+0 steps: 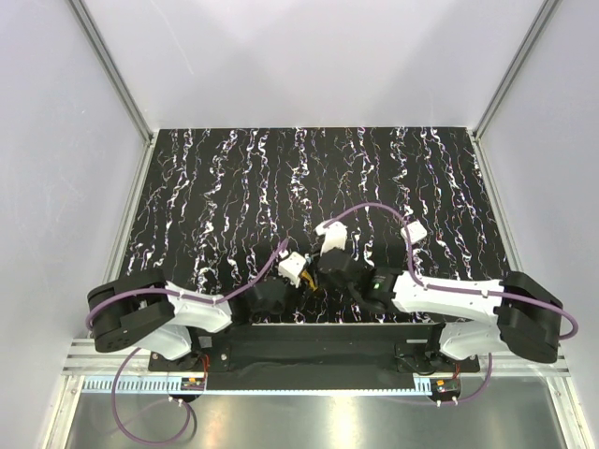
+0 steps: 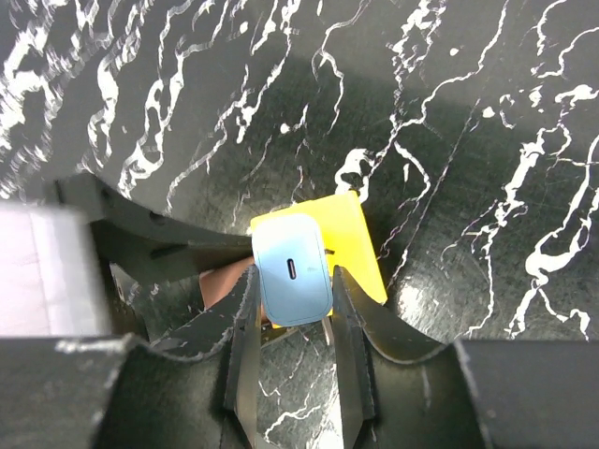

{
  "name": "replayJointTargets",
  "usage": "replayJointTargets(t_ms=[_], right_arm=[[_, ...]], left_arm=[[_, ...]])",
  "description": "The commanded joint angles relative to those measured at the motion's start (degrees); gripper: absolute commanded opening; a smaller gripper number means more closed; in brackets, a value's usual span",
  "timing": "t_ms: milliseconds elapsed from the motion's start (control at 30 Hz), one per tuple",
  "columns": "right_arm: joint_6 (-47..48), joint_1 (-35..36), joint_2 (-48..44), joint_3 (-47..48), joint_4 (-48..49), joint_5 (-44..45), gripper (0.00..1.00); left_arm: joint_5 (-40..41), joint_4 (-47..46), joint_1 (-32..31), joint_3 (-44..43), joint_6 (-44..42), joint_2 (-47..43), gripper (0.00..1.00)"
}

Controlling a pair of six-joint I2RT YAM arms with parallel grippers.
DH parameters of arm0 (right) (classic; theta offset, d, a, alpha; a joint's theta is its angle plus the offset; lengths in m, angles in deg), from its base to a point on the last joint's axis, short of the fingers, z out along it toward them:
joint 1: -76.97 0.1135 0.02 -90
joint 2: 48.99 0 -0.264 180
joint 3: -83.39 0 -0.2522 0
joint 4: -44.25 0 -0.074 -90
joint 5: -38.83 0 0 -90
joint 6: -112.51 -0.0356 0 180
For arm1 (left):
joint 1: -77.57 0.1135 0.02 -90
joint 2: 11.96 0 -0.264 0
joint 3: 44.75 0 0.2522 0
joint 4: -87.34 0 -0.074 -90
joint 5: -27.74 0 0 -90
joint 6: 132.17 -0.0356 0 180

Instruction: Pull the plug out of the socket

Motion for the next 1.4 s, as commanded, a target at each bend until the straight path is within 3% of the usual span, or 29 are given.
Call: replayJointTargets(t_ms=[0,33,200,467,567,633,767,900,1067,1133,1200,1233,1367], right_arm=[[1.17,5.94,3.64,3.52,-0.66,6.33,0.0],[1.44,7.0,4.44,4.3,-1.11,10.26,0.0],[-0.31,7.63,3.05,2.03,-1.12,13.99,0.0],[-5.05,-6.33,-6.62,-0.44,-1.55,-6.11,0.0],[-4.01,-6.96,-7.51,1.58,-4.71,-7.72,0.0],[-3.13,-6.79,-7.77,1.33,-5.16,-6.58,0.0],[2.66,-0.82,-6.11,0.71,-3.75,1.85,0.0],[2.76,5.23,-6.53,-1.92,0.18,8.26,0.0],[1.27,5.52,-7.33,-4.57,2.05,10.39,0.0],[1.53,5.43,-5.75,-2.3,-0.74,9.25,0.0],[0.83,5.43,-4.53,-1.14,-2.51,8.2,0.0],[0.48,5.25,-4.26,-0.7,-2.7,7.84,0.0],[-1.01,4.9,-2.76,-0.35,-3.14,7.23,0.0]], left_arm=[[7.06,0.31,0.52,-2.45,0.77,0.96,0.0],[7.32,0.58,0.43,-2.71,0.77,1.05,0.0],[7.59,0.93,0.08,-2.71,0.85,1.23,0.0],[8.12,1.63,-0.44,-1.83,1.91,1.58,0.0],[8.29,1.99,-0.88,-2.01,2.17,1.67,0.0],[8.29,2.42,-1.06,-2.27,2.26,1.76,0.0],[7.94,3.57,-1.24,-3.76,2.7,1.14,0.0],[7.68,6.47,-1.32,-6.49,2.44,1.93,0.0],[7.33,5.68,-1.32,-5.97,2.52,1.93,0.0],[6.45,5.15,-1.32,-4.92,2.87,1.23,0.08],[5.57,4.19,-1.32,-3.6,3.4,-1.13,0.23],[4.52,3.49,-1.32,-2.9,3.66,-2.1,0.43],[3.2,5.23,-1.32,-0.7,4.19,-9.29,0.61]])
